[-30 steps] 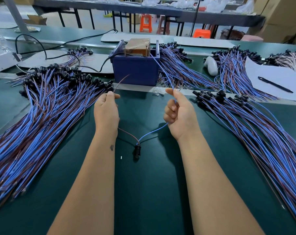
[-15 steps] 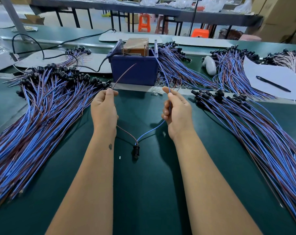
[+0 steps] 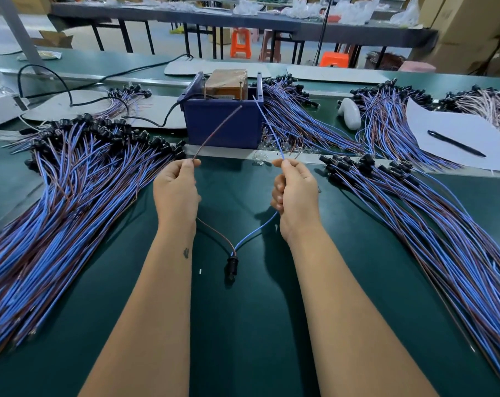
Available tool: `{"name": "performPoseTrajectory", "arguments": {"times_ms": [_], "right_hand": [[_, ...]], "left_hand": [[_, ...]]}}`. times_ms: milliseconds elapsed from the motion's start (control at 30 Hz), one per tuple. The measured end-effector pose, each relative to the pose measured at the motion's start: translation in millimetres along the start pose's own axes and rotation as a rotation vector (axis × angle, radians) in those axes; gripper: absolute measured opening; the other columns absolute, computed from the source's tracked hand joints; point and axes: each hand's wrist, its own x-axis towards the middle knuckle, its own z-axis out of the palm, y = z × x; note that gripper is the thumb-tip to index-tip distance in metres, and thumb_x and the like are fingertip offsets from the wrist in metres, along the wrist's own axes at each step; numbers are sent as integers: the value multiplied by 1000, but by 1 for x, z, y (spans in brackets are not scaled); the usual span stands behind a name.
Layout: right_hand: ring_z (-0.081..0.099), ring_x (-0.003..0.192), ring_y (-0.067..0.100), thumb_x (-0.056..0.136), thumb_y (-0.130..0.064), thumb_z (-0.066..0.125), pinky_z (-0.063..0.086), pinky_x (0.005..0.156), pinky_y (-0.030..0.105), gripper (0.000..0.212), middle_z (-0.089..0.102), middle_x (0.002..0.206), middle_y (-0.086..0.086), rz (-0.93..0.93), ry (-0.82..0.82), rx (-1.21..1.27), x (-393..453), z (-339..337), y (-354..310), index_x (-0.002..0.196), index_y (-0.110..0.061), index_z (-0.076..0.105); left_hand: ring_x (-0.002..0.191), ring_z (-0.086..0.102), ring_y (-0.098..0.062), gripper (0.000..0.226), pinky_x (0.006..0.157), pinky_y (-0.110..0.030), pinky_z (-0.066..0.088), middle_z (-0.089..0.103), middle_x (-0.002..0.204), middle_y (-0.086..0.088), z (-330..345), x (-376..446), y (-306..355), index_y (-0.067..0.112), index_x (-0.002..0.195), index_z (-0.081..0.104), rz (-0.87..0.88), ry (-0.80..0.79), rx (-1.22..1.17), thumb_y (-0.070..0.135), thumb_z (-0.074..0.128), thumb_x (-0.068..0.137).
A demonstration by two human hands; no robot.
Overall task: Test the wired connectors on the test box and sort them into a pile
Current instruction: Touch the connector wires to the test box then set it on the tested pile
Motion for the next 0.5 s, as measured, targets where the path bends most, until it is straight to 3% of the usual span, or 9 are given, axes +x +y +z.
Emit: {"name": "performPoseTrajectory", "arguments": {"times_ms": [167, 500], "right_hand": [[26, 47, 10, 98, -7, 42, 20, 41, 19, 24, 37, 53, -4, -37, 17, -46, -3, 6, 4, 85, -17, 60], [37, 54, 9, 99, -13, 46, 31, 54, 23, 20, 45, 61, -1, -125, 75, -168, -1, 11, 9, 101, -20, 65]], "left_hand": [[52, 48, -2, 25, 57, -21, 40, 64, 69, 9, 2, 3, -3, 24, 86, 60, 17, 21, 33, 17, 43, 102], [46, 49, 0, 18, 54, -16, 41, 73, 70, 12, 4, 7, -6, 27, 95, 61, 30, -6, 48, 22, 46, 102]]}}
